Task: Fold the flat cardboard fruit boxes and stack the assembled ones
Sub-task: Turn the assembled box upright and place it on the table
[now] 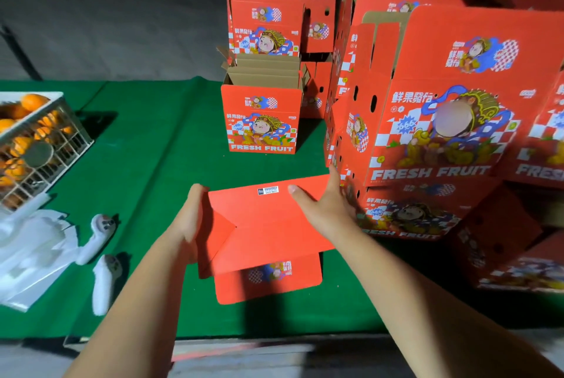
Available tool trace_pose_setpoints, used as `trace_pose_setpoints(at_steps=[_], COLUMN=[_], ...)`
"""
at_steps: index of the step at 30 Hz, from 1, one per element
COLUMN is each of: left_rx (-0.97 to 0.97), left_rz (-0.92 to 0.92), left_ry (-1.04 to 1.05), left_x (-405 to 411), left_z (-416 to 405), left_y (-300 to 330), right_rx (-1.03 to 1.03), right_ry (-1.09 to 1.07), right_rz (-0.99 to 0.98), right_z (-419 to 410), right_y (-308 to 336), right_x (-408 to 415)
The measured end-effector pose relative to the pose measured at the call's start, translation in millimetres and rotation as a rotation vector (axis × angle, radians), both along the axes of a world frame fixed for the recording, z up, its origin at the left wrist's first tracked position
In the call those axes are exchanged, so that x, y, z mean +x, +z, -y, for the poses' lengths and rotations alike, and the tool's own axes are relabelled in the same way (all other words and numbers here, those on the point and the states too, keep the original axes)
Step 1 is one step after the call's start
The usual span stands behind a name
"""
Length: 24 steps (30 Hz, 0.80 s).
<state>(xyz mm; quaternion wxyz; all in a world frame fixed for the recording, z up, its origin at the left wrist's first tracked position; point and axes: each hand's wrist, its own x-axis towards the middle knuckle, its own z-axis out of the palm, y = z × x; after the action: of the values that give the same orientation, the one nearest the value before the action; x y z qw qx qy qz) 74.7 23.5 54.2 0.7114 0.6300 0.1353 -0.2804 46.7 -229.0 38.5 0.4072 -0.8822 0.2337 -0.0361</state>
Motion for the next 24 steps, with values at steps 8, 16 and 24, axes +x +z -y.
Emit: trace_pose_setpoints(at_steps=[8, 16, 24], left_rx=[-0.136, 0.256, -0.088], left_rz=[0.510, 0.663, 0.153], left_ry=[0.191, 0.478, 0.286], left_x=[-23.0, -34.3, -35.4], left_z=[-28.0, -22.6, -19.3], left_y=[-23.9, -68.1, -94.5], right_rx=[0.683, 0.507, 0.630], right_ry=[-0.201, 0.147, -0.098], right_rz=[0.146, 0.306, -0.126], right_z=[19.1, 15.9, 10.1], right_y=[8.5, -15.2, -42.1], right_x=[-3.8, -18.8, -48.2])
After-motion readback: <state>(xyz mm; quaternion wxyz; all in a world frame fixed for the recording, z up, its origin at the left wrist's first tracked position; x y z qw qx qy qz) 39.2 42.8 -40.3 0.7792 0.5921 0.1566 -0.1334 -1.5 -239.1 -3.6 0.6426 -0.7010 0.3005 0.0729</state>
